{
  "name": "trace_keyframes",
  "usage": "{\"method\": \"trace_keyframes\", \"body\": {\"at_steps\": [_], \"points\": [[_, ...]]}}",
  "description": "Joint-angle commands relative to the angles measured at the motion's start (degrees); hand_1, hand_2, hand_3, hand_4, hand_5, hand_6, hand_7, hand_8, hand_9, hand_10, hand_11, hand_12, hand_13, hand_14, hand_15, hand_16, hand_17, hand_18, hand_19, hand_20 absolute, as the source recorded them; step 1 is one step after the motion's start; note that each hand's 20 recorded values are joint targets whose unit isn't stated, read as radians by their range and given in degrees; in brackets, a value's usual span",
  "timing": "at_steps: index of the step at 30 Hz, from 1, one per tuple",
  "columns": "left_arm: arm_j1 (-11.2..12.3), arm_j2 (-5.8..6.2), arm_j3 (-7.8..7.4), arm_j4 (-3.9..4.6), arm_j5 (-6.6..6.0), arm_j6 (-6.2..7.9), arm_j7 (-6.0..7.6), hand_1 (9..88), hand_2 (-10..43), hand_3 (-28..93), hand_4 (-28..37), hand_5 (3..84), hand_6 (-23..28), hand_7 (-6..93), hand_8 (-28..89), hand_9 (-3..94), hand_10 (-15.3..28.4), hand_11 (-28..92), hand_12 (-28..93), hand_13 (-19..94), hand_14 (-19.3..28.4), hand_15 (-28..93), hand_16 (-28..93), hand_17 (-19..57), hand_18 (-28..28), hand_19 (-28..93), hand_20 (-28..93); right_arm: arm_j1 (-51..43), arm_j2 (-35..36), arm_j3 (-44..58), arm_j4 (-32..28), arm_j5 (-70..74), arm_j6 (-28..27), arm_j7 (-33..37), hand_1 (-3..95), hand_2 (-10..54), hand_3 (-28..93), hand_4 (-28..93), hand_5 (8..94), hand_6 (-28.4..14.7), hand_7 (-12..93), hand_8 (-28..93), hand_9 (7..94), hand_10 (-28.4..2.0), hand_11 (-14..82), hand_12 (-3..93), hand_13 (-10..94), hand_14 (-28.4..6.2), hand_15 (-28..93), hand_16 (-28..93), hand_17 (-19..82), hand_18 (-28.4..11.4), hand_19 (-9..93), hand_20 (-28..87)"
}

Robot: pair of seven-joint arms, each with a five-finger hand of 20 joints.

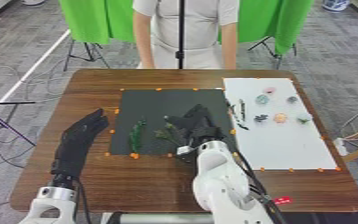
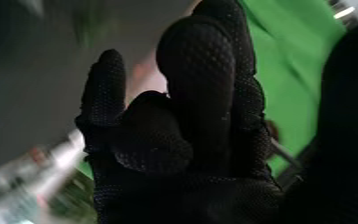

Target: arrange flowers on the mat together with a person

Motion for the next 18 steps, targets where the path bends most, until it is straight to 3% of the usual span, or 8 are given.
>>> {"method": "trace_keyframes", "body": {"at_steps": [1,5,10,18], "points": [[0.04,-0.51,-0.27,0.50,0.30,-1.19,-0.66,23.7,-6.6,67,-17.6,44.0,3.0,8.8,-4,41.4,11.9,9,18,31,15.9,8,8,2.2,13.5,1,18,-4.78,2.89,2.59,-4.50,-6.07,-5.81,0.81,34.0,4.5,73,-18,90.9,0.8,16,-9,93.7,-9.9,39.4,19.7,78,-11.6,75,40,31,-21.3,71,45],[-0.01,-0.63,-0.14,0.50,0.41,-1.21,-0.70,23.8,-6.4,67,-17.6,44.0,3.1,8.7,-4,41.4,11.9,9,19,31,15.8,8,8,2.2,13.4,1,18,-5.44,2.98,3.64,-4.88,-7.76,-12.02,2.34,32.4,9.2,74,-16,90.6,0.3,16,-10,93.7,-10.8,41.9,21.1,77,-12.7,78,41,31,-22.1,73,46],[0.05,-0.63,-0.26,0.52,0.54,-1.45,-0.90,23.8,-6.5,67,-17.6,44.0,3.1,8.6,-4,41.5,12.0,10,19,31,15.9,8,8,2.2,13.4,1,18,-5.15,2.84,3.67,-4.33,-9.05,-16.97,3.00,31.9,10.6,74,-16,90.1,-0.3,15,-10,93.7,-11.2,43.8,22.0,77,-13.6,80,41,31,-22.6,74,47],[0.09,-0.73,-0.28,0.51,0.58,-1.49,-0.85,23.8,-6.5,67,-17.7,44.1,3.2,8.6,-4,41.4,11.9,10,19,31,15.8,8,8,2.2,13.5,1,18,-3.71,2.64,1.48,-2.83,-9.63,-18.73,2.10,32.0,11.0,74,-16,88.9,-0.5,14,-10,93.7,-11.7,44.5,22.8,76,-14.0,81,42,31,-22.8,74,47]]}}
